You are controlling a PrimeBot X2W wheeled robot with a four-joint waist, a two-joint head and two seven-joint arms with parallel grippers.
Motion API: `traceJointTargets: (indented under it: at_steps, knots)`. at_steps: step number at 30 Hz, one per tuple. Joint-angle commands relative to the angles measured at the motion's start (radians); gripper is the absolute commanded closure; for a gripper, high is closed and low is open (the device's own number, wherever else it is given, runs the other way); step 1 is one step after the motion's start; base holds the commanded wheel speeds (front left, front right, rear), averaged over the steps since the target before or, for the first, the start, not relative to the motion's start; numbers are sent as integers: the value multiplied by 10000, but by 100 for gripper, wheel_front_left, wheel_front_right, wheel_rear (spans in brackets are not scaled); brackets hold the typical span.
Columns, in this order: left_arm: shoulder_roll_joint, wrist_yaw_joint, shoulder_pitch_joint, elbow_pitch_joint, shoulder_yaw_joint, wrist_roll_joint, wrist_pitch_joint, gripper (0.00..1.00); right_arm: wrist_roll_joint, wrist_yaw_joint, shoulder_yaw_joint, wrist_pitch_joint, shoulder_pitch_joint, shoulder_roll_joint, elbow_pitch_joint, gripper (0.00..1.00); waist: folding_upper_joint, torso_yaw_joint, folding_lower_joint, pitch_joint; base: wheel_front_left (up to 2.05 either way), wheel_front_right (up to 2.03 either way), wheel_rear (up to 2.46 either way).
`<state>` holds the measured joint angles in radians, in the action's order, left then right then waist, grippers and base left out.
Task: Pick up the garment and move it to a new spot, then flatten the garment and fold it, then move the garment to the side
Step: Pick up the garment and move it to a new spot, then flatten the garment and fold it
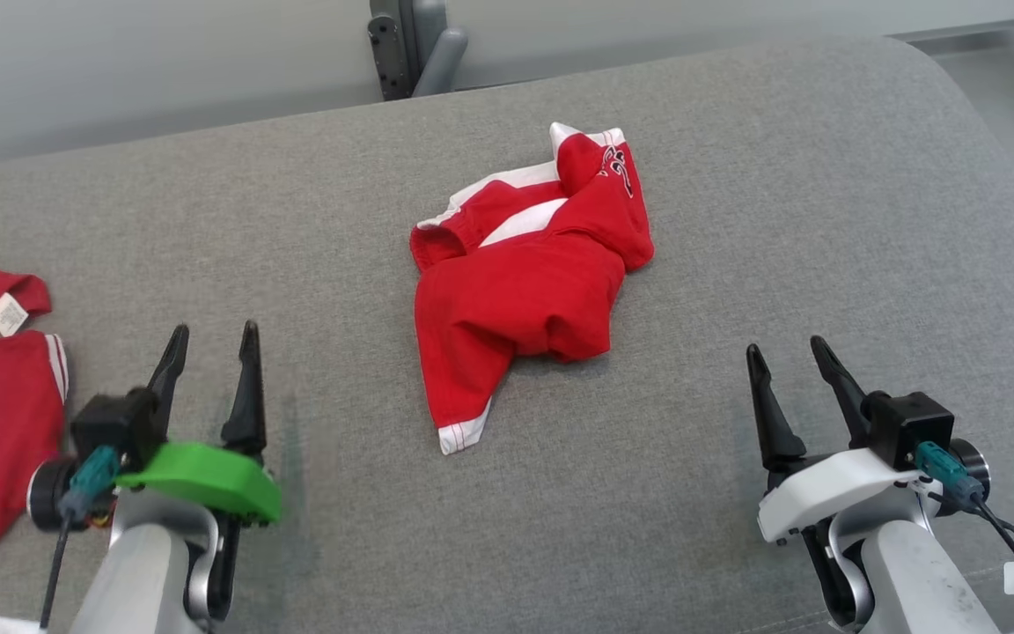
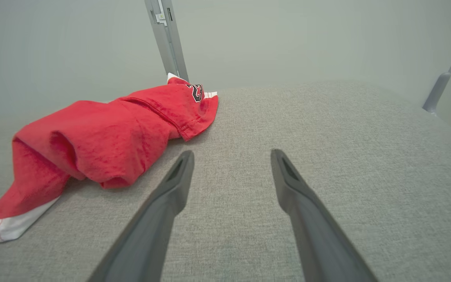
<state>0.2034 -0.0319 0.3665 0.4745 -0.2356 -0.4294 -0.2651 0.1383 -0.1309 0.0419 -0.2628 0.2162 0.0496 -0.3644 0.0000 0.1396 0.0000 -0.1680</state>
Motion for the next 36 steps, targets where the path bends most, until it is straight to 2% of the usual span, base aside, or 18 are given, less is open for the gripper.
traceJointTargets:
  at_steps: [1, 3, 11, 15, 25, 36]
  knots:
    - [-95, 89, -754, -313, 508, 419, 10, 0, -6, 3, 7, -29, -194, 27, 34, 0, 0, -382, 0, 439, 0, 0, 0]
    - [-181, 78, -1089, -502, 848, 587, 10, 0, -9, 3, 18, -29, -271, 32, 42, 0, 0, -460, 0, 533, 0, 0, 0]
    - [-955, -511, -3390, -1324, 2637, 1779, 11, 0, 69, 3, 167, -29, -740, 29, -155, 0, 0, -923, 0, 1277, 0, 0, 0]
    - [-1279, -669, -3903, -1657, 3088, 2142, 11, 0, 100, 3, 186, -29, -936, 29, -166, 0, 0, -1051, 0, 1516, 0, 0, 0]
    - [-1505, -906, -4218, -1970, 3070, 2573, 10, 0, 139, 3, 306, -29, -1258, 28, -113, 0, 0, -1259, 0, 1797, 0, 0, 0]
    - [-1518, -975, -3895, -1718, 2660, 2338, 10, 0, 198, 3, 604, -29, -1057, 25, -85, 0, 0, -1566, 0, 1680, 0, 0, 0]
